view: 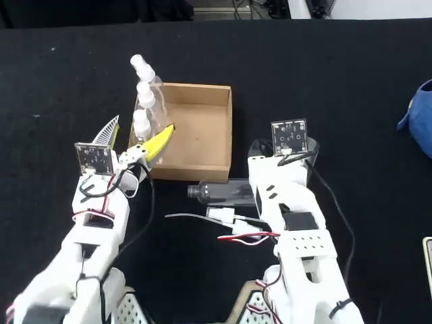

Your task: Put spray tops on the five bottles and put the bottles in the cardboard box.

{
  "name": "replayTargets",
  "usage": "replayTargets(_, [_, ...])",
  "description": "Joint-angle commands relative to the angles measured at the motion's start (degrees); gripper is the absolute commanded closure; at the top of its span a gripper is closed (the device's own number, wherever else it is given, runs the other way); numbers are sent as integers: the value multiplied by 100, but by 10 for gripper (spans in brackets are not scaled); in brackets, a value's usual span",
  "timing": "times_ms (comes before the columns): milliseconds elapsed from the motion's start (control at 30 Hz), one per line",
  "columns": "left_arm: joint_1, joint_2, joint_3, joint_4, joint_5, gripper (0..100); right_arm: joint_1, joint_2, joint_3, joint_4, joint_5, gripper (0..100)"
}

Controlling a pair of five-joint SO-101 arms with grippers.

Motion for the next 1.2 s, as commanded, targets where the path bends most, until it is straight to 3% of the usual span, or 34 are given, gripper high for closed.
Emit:
replayTargets(0, [-40, -1275, -75, 1257, 26, 718, -79, -207, -119, -141, 35, 986])
replayTargets(400, [-101, -3253, -66, 4695, 18, 718, -79, -207, -92, -141, 35, 986])
replayTargets(767, [-251, -4967, -92, 6418, 18, 721, -79, -207, 233, -835, 35, 986])
replayTargets(867, [-418, -5363, -207, 7121, 26, 788, -79, -207, 242, -835, 35, 986])
replayTargets(1000, [-444, -5899, -453, 8237, 18, 974, -79, -207, 233, -835, 35, 986])
replayTargets(1167, [-831, -6462, -259, 8615, 18, 937, -79, -207, 242, -835, 35, 986])
